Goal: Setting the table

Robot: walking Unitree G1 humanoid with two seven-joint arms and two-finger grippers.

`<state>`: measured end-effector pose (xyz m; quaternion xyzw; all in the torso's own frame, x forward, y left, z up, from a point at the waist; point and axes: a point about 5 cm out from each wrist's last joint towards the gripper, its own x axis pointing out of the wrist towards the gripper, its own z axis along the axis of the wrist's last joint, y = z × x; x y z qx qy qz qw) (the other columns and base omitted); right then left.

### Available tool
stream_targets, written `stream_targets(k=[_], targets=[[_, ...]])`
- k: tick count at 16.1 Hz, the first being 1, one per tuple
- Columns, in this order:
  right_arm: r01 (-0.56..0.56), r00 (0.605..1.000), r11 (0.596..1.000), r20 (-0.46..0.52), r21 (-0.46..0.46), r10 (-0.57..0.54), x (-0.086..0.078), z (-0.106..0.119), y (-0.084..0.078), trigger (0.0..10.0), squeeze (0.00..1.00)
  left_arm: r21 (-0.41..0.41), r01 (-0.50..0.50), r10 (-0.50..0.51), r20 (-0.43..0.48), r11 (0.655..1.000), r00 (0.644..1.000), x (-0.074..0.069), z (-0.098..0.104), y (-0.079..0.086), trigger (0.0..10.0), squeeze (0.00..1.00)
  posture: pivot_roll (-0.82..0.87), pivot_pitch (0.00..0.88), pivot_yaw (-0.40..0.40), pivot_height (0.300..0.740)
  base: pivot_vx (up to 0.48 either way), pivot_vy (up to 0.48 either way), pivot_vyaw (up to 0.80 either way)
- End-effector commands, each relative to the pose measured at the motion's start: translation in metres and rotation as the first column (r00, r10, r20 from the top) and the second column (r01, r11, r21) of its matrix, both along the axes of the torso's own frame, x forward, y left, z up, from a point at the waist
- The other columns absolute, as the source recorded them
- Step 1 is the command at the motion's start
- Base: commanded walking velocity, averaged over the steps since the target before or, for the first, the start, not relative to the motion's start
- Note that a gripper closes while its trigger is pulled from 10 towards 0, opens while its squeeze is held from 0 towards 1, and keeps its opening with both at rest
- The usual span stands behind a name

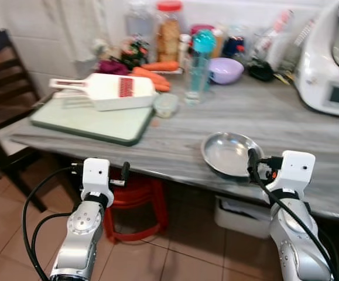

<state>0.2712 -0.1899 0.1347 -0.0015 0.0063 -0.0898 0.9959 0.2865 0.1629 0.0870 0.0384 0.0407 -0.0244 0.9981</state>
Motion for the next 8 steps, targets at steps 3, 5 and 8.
stream_targets(k=[3,5,8], targets=[[0.006,1.000,1.000,0.003,-0.002,-0.006,-0.0013,0.0030,-0.0024,10.0,0.00,0.012,-0.015,0.015,0.017,1.000,1.000,0.0018,0.0073,0.0005,10.0,0.00,-0.03,0.000,-0.005,0.740,0.000,0.000,-0.77],[-0.011,1.000,1.000,0.005,-0.006,0.011,-0.0011,0.0039,-0.0017,10.0,0.00,0.040,-0.038,0.038,0.007,0.998,0.999,-0.0010,0.0063,0.0036,10.0,0.00,-0.03,0.000,-0.009,0.740,0.000,0.000,0.00],[-0.013,1.000,1.000,0.007,-0.005,0.013,0.0000,0.0037,-0.0012,10.0,0.00,0.066,-0.036,0.035,0.014,0.997,0.999,0.0012,0.0083,0.0023,10.0,0.00,-0.02,0.000,-0.011,0.740,0.000,0.000,0.00]])
